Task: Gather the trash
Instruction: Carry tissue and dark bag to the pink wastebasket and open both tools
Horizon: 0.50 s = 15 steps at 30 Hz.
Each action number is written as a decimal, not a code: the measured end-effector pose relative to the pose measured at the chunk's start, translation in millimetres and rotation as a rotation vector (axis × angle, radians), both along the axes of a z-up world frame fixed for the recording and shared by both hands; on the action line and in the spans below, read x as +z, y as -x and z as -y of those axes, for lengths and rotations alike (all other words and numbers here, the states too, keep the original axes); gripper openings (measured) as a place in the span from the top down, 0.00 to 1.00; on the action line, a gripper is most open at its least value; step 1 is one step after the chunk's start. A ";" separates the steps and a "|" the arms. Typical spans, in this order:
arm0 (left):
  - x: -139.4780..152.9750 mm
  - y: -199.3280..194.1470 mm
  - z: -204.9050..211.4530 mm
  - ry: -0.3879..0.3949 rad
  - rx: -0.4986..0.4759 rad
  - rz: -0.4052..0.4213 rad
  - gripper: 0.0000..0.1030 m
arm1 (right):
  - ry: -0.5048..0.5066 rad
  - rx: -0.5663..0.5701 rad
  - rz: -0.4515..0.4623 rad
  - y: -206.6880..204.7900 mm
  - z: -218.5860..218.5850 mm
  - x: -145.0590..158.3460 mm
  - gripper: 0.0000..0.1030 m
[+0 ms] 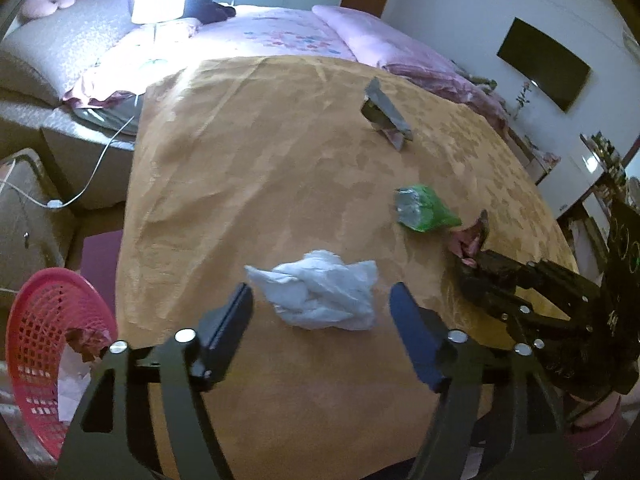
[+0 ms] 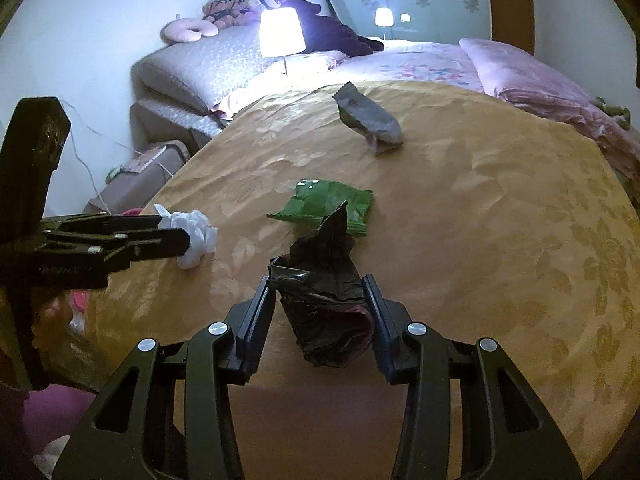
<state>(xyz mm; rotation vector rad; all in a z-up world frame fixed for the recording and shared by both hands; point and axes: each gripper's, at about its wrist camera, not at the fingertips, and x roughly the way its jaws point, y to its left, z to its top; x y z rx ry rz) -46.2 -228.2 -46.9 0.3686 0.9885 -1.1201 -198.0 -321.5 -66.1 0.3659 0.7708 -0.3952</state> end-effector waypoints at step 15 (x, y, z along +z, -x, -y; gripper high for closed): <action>-4.5 8.3 9.9 -0.020 -0.013 0.128 0.61 | 0.000 0.000 -0.010 -4.1 -2.4 -4.7 0.58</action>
